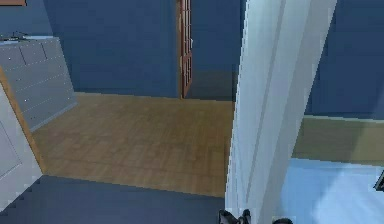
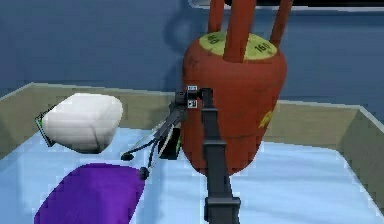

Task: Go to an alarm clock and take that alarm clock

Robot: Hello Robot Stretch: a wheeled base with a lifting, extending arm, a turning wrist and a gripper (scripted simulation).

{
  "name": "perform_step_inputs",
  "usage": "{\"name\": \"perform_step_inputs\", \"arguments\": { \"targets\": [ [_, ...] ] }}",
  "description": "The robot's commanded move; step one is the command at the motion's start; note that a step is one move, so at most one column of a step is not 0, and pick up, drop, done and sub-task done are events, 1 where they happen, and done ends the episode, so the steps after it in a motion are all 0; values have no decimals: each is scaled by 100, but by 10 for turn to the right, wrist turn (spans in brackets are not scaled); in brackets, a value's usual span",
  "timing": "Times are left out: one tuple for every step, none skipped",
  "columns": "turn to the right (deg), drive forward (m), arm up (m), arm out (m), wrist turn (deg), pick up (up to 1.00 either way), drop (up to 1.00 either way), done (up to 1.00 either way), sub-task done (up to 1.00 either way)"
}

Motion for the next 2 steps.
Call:
{"name": "perform_step_inputs", "arguments": {
  "targets": [
    [0,0,0,0,450,0,0,0,0],
    [0,0,0,0,450,0,0,0,0]
  ]
}}
